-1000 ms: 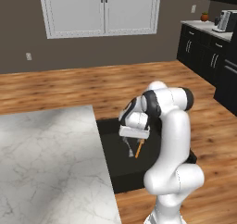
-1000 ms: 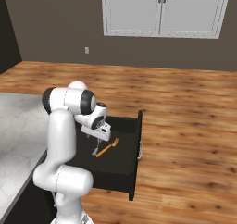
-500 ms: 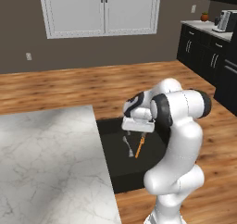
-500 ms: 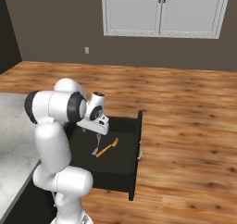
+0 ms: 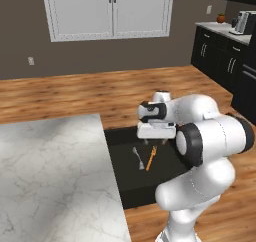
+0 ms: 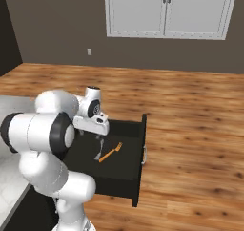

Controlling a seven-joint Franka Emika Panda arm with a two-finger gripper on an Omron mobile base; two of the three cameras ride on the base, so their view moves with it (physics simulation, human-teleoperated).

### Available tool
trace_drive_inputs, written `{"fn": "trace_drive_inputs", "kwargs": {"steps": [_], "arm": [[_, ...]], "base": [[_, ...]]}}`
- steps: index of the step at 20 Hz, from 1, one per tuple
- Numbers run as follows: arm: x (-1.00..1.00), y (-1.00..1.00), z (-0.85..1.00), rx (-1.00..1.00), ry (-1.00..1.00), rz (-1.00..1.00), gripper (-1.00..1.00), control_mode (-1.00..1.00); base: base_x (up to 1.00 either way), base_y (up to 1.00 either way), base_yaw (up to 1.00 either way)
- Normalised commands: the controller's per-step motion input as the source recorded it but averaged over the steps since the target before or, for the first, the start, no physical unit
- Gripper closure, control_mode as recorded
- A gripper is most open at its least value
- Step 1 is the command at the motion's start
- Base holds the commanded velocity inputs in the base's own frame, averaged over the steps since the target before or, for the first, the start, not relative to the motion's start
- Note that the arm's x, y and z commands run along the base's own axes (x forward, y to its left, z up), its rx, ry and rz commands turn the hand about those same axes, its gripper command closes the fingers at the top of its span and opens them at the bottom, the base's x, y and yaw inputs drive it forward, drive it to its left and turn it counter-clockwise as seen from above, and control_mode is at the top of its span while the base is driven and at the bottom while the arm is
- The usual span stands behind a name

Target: Organize the utensils by type. Pick up the wooden spoons from the counter and place them in the open cabinet. Then pick up the metallic utensils from the counter and place them in the open drawer.

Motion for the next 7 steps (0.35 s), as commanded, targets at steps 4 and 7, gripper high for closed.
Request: {"fn": "trace_drive_inputs", "kwargs": {"steps": [4, 7], "arm": [[-0.82, -0.14, 0.62, -0.09, -0.11, 0.00, -1.00, -1.00], [-0.84, -0.13, 0.63, -0.05, -0.14, 0.00, -1.00, -1.00]], "base": [[0.00, 0.00, 0.00], [0.00, 0.00, 0.00]]}}
